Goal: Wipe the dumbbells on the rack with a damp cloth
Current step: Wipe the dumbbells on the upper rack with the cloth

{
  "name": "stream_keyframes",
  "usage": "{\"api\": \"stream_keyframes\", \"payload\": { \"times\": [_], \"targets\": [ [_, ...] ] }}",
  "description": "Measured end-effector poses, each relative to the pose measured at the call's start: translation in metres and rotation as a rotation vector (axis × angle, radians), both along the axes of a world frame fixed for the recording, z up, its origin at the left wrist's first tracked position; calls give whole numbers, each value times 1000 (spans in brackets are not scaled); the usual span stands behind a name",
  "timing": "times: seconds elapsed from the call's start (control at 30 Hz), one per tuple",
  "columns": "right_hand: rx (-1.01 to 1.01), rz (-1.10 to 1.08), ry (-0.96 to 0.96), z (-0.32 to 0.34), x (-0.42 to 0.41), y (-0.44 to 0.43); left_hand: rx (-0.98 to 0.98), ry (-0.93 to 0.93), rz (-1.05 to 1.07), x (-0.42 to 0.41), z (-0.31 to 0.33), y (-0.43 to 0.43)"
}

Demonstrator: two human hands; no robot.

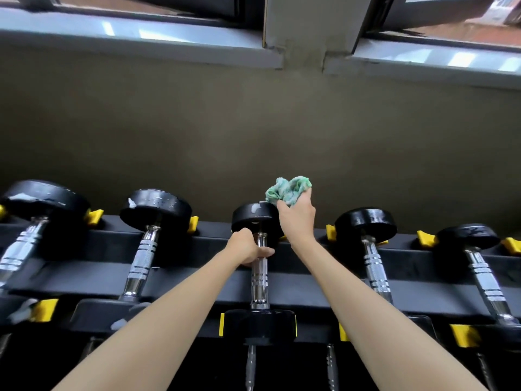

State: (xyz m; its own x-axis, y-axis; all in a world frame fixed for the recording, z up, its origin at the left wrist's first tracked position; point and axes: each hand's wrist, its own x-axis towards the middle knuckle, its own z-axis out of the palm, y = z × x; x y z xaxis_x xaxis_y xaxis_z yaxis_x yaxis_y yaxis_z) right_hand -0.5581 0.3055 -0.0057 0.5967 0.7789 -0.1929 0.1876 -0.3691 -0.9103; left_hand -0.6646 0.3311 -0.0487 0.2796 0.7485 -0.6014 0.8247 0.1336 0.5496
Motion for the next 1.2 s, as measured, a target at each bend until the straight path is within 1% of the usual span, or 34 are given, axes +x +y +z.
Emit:
{"api": "stream_keyframes", "payload": {
  "times": [0.13,0.23,0.3,0.37,0.47,0.53,0.63,0.83,1.0,1.1,1.2],
  "targets": [
    [-27,93,-68,7,-8,11,-80,-74,-18,-8,-3,2],
    [-23,182,-124,10,-17,19,-79,-85,-52,-11,-3,2],
    [-15,250,-135,11,-24,22,-98,-107,-38,-12,-4,2],
    [-16,285,-114,11,-27,22,-169,-176,1,-17,-6,2],
    [-22,312,-81,12,-20,18,-288,-335,74,-26,-6,-1],
    [-30,346,-67,14,-15,13,-300,-386,113,-28,-5,-5],
    [-46,361,-65,11,-14,6,-283,-388,133,-31,-7,-8],
    [-11,304,-78,0,-20,-9,-337,-414,183,-43,2,-10],
    [0,319,-125,-2,-21,-21,-314,-410,260,-51,5,-13],
    [11,345,-188,-6,-24,-33,-275,-411,292,-54,4,-17],
    [15,291,-186,-18,-31,-46,-249,-419,309,-58,7,-20]
  ]
}}
